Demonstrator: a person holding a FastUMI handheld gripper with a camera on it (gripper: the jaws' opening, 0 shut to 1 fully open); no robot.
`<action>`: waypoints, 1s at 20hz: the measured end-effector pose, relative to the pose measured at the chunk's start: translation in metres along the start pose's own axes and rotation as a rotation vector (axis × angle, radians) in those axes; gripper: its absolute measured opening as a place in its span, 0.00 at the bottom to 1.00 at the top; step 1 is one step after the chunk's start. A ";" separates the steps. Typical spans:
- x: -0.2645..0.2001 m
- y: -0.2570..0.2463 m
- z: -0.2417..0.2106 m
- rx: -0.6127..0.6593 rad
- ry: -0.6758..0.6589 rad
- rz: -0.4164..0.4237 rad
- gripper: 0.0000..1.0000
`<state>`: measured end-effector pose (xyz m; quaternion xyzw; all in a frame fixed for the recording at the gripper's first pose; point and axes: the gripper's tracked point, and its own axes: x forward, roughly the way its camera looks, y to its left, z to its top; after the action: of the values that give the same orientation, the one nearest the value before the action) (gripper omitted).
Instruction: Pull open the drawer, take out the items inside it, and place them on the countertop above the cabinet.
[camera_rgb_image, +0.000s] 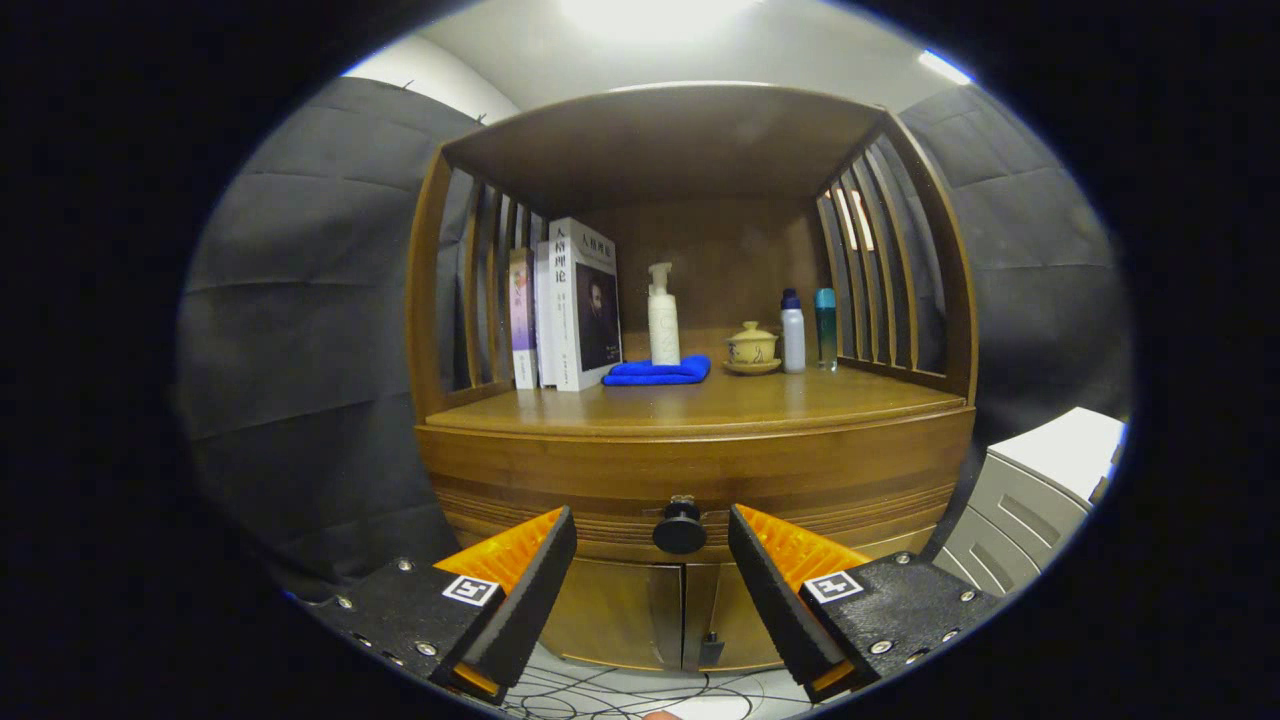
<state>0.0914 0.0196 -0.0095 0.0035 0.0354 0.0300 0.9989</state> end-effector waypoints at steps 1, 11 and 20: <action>0.010 -0.002 -0.004 -0.004 0.024 -0.008 0.95; 0.064 -0.012 -0.067 -0.015 0.229 -0.054 0.90; 0.076 -0.027 -0.101 0.076 0.318 -0.124 0.20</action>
<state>0.1618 -0.0019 -0.1154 0.0343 0.1941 -0.0327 0.9798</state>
